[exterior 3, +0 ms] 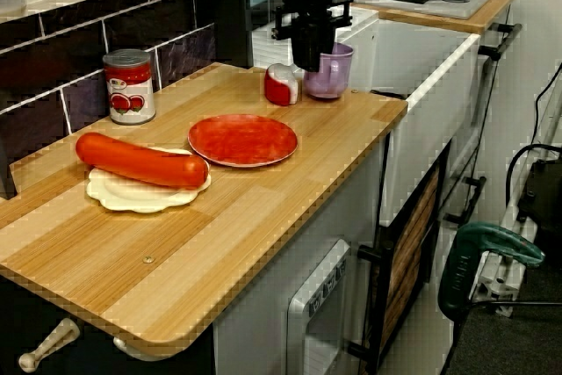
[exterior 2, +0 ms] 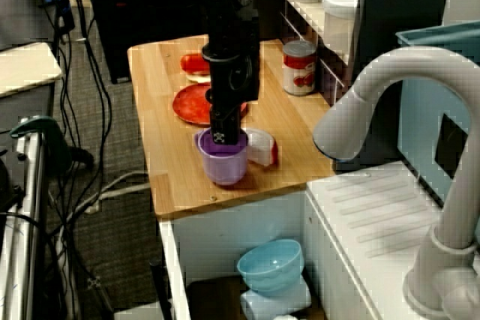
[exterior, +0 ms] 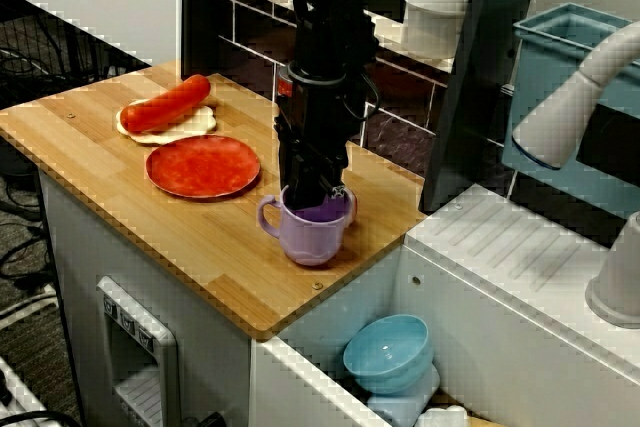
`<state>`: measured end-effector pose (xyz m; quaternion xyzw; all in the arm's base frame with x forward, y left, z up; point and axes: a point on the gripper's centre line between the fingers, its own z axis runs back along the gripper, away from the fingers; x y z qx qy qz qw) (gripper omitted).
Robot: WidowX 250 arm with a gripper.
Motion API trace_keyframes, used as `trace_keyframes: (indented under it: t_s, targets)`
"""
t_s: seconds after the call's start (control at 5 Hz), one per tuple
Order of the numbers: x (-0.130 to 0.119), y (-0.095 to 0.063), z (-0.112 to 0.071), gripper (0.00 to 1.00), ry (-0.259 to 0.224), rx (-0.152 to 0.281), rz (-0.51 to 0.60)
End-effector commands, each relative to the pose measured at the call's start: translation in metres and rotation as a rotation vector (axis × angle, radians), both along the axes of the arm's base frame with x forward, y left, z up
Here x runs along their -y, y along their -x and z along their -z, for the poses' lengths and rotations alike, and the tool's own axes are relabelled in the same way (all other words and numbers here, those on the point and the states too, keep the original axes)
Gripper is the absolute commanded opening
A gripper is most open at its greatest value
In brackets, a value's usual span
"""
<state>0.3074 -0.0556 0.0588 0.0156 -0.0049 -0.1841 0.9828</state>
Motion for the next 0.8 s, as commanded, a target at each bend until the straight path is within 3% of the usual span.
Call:
trace_keyframes:
  t_s: [0.0,0.4,0.6]
  targets:
    - [-0.002,-0.003,-0.013,1.00,0.009,0.024,0.012]
    - [-0.008,0.002,-0.021,1.00,0.029,0.020,0.011]
    - [-0.017,0.007,-0.030,1.00,0.066,0.030,0.007]
